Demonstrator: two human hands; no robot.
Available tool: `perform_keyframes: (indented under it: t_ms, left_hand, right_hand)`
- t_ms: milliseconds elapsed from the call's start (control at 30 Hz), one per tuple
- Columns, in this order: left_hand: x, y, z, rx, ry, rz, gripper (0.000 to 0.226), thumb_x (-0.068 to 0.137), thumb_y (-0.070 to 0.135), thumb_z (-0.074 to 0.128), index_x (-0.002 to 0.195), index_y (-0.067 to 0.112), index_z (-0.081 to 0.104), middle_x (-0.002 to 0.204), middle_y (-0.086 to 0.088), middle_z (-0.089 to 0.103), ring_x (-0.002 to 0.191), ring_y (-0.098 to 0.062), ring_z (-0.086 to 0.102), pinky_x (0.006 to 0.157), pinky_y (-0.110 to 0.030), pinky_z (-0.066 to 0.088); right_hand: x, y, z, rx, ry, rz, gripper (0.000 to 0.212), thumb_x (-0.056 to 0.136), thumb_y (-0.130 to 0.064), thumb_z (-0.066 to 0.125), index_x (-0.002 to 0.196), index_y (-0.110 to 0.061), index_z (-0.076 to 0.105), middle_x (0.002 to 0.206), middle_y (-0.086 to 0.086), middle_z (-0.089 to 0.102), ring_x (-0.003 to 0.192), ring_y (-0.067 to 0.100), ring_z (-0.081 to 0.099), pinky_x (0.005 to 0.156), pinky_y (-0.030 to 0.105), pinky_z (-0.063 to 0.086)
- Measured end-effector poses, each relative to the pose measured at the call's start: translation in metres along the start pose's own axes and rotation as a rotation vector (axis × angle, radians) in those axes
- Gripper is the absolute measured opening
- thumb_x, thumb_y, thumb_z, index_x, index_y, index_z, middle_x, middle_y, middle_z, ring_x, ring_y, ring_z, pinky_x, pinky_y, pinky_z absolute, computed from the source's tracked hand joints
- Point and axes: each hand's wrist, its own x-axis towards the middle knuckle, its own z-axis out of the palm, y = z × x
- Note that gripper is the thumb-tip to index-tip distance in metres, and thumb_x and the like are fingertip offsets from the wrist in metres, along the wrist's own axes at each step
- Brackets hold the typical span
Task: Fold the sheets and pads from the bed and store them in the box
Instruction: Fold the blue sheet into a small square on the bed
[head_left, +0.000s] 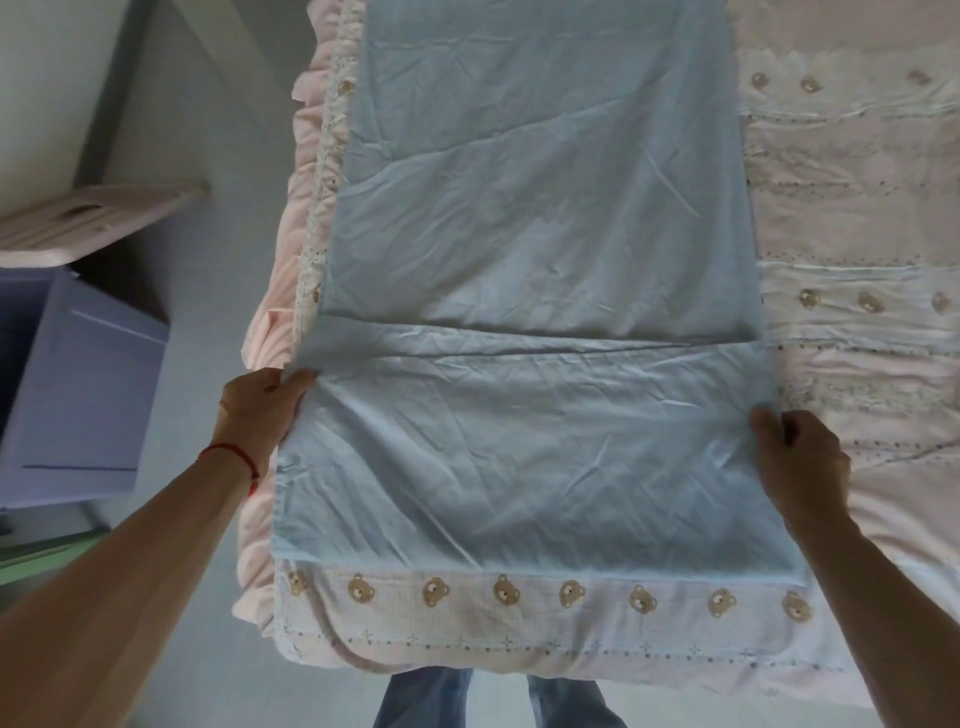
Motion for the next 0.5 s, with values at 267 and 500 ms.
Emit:
perform_keyframes:
  t_ms: [267, 500]
  left_hand:
    - [-0.036, -0.027, 0.001, 0.074, -0.044, -0.067, 0.05, 0.088, 0.072, 0.058, 0.083, 0.022, 0.063, 0.089, -0.008, 0.067, 0.087, -0.034, 0.063, 0.087, -0.046, 0.053]
    - [-0.093, -0.07, 0.004, 0.117, 0.038, -0.116, 0.033, 0.095, 0.044, 0.065, 0.1, 0.012, 0.067, 0.097, -0.017, 0.068, 0.085, -0.036, 0.059, 0.075, -0.038, 0.045]
  right_hand:
    - [-0.035, 0.007, -0.007, 0.013, -0.023, 0.109, 0.051, 0.098, -0.046, 0.062, 0.125, -0.003, 0.058, 0.117, 0.027, 0.068, 0.11, 0.047, 0.061, 0.084, 0.044, 0.043]
    - [-0.07, 0.04, -0.012, -0.082, -0.028, 0.112, 0.055, 0.096, -0.06, 0.051, 0.08, -0.007, 0.059, 0.079, 0.021, 0.064, 0.078, 0.041, 0.055, 0.069, 0.043, 0.039]
